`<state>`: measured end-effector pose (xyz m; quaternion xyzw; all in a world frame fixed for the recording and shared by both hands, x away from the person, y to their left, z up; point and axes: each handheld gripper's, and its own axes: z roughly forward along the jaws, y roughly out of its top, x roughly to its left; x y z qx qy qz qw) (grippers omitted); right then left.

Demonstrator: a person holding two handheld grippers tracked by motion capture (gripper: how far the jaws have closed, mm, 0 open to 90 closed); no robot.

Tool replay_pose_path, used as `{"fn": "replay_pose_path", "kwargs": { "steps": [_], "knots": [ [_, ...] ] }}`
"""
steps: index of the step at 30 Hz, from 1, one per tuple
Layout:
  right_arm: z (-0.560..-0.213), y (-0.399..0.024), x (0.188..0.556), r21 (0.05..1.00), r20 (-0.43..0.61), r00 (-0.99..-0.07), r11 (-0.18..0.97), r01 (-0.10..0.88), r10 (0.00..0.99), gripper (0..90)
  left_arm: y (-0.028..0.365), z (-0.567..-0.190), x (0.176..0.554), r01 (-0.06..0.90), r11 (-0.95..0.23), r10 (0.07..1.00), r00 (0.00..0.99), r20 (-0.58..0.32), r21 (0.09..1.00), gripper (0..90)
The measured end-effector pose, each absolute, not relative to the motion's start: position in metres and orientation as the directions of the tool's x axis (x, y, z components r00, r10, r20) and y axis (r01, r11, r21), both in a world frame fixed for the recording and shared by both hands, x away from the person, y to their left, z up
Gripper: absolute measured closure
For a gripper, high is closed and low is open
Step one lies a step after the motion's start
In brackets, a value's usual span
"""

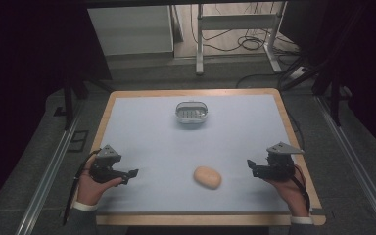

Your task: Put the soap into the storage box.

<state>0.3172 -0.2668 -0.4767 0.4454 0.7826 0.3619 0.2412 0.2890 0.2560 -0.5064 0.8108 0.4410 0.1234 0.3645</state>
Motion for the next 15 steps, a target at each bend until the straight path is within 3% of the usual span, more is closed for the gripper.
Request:
{"fn": "replay_pose_path", "kwargs": {
  "steps": [15],
  "knots": [
    [-0.463, -0.254, 0.319, 0.748, -0.088, -0.540, 0.413, 0.519, 0.837, 13.8, 0.254, -0.508, 0.289, 0.629, -0.357, 0.801, 0.586, -0.120, 0.690, 7.9]
  ]
}}
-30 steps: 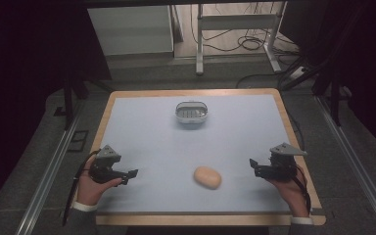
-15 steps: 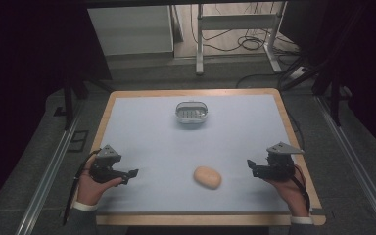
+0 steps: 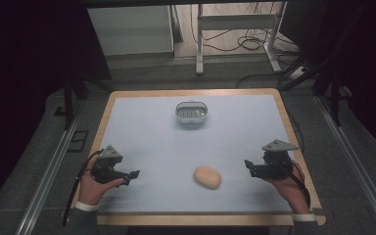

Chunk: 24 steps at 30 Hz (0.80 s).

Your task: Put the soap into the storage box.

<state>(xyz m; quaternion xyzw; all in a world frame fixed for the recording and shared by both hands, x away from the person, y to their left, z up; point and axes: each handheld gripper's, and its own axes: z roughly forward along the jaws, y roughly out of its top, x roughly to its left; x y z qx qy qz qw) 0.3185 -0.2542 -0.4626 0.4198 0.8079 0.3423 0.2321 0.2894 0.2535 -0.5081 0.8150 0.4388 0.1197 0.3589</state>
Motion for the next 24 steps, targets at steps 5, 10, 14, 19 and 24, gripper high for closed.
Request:
{"fn": "replay_pose_path", "kwargs": {
  "steps": [5, 10, 14, 19, 24],
  "knots": [
    [-0.459, -0.244, 0.321, 0.745, -0.083, -0.563, 0.426, 0.513, 0.822, 14.1, 0.255, -0.507, 0.289, 0.629, -0.356, 0.802, 0.585, -0.120, 0.691, 7.9],
    [-0.455, -0.237, 0.323, 0.732, -0.097, -0.587, 0.457, 0.505, 0.804, 14.1, 0.255, -0.507, 0.289, 0.628, -0.354, 0.802, 0.585, -0.121, 0.693, 7.8],
    [-0.451, -0.232, 0.322, 0.728, -0.105, -0.599, 0.472, 0.497, 0.794, 14.3, 0.254, -0.508, 0.289, 0.629, -0.356, 0.801, 0.586, -0.121, 0.691, 7.9],
    [-0.446, -0.224, 0.321, 0.713, -0.117, -0.622, 0.502, 0.490, 0.774, 14.3, 0.254, -0.508, 0.290, 0.630, -0.357, 0.800, 0.587, -0.122, 0.690, 7.8],
    [-0.444, -0.218, 0.323, 0.697, -0.120, -0.636, 0.521, 0.493, 0.762, 14.8, 0.254, -0.508, 0.290, 0.630, -0.358, 0.801, 0.587, -0.120, 0.690, 7.8]
  ]
}}
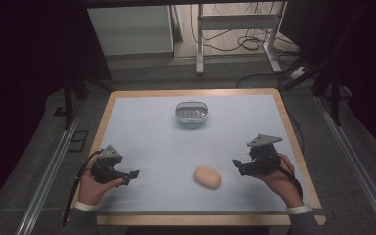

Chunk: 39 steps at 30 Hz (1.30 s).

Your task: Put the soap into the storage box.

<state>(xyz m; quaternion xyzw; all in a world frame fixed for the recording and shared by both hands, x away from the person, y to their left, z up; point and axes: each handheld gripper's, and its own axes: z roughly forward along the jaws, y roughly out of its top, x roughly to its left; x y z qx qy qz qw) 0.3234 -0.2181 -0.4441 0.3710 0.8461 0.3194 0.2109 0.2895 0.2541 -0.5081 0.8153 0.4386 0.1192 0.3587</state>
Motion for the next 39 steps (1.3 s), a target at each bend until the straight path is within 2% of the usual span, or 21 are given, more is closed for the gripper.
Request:
{"fn": "replay_pose_path", "kwargs": {
  "steps": [15, 39],
  "knots": [
    [-0.447, -0.190, 0.326, 0.664, -0.104, -0.705, 0.577, 0.476, 0.701, 15.2, 0.254, -0.508, 0.289, 0.629, -0.365, 0.798, 0.592, -0.118, 0.687, 7.6],
    [-0.467, -0.140, 0.325, 0.555, -0.063, -0.808, 0.693, 0.460, 0.586, 19.3, 0.254, -0.508, 0.290, 0.626, -0.357, 0.797, 0.591, -0.123, 0.693, 7.7]
  ]
}}
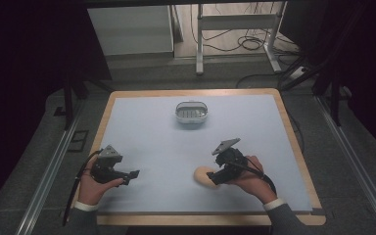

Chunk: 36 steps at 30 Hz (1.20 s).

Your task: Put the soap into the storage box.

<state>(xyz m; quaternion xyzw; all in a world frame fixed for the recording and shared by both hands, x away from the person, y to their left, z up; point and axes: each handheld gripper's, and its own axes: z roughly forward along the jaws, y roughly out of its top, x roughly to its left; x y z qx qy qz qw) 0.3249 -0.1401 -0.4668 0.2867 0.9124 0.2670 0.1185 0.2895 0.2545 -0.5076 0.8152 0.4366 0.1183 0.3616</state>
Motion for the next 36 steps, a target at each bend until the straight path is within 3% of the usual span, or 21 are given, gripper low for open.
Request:
{"fn": "replay_pose_path", "kwargs": {
  "steps": [20, 36],
  "knots": [
    [-0.495, -0.104, 0.326, 0.411, -0.074, -0.858, 0.799, 0.438, 0.509, 21.0, 0.255, -0.507, 0.290, 0.625, -0.356, 0.798, 0.591, -0.123, 0.695, 7.7],
    [-0.503, -0.096, 0.327, 0.328, -0.107, -0.872, 0.845, 0.423, 0.478, 31.9, 0.255, -0.507, 0.289, 0.625, -0.355, 0.798, 0.590, -0.123, 0.695, 7.7]
  ]
}}
